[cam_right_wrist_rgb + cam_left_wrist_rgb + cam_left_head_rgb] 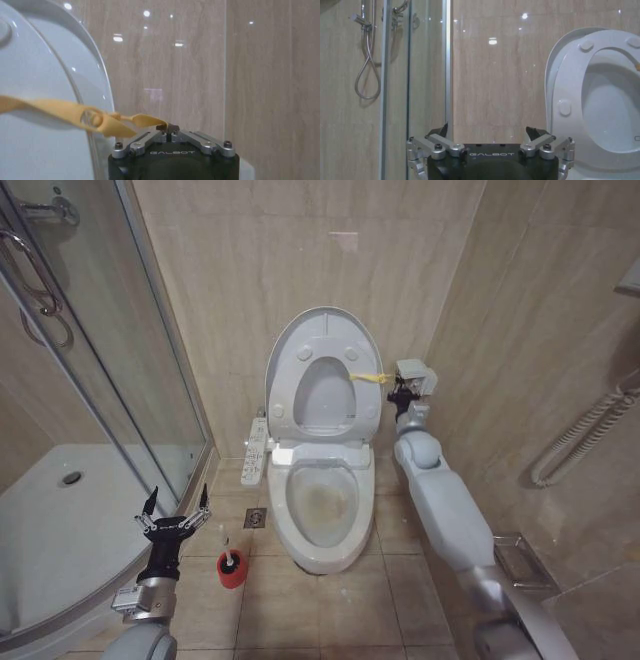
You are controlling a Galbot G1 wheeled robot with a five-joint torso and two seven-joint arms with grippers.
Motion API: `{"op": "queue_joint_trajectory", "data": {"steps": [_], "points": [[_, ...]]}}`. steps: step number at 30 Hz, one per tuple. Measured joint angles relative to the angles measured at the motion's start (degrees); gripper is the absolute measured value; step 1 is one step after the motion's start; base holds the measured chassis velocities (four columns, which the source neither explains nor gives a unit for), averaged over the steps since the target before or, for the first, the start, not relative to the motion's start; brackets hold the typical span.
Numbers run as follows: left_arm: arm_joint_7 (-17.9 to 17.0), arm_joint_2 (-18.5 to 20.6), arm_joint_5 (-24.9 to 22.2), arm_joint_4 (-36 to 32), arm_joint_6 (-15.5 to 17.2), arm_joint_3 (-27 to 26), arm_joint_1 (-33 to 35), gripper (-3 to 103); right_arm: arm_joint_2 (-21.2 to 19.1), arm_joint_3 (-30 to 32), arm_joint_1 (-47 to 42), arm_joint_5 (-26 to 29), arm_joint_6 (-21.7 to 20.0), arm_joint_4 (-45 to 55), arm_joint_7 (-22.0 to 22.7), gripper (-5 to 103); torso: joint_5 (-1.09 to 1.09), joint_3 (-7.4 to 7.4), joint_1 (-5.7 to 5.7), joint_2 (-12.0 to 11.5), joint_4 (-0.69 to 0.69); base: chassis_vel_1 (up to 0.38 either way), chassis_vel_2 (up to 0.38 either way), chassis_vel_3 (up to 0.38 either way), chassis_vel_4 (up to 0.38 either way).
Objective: Open the toilet lid, clean the toilet bowl with a toilet brush, close the toilet lid, and flush.
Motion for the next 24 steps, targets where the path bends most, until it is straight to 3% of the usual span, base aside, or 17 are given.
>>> {"op": "queue_joint_trajectory", "data": {"steps": [24], "points": [[0.0,0.0,0.0,0.0,0.0,0.0,0.0,100,0.0,-2.5,9.8,-1.7,1.6,-11.2,-1.5,1,0.0,0.0,-0.01,0.0,0.03,0.0,0.0,0.0,0.0]]}}
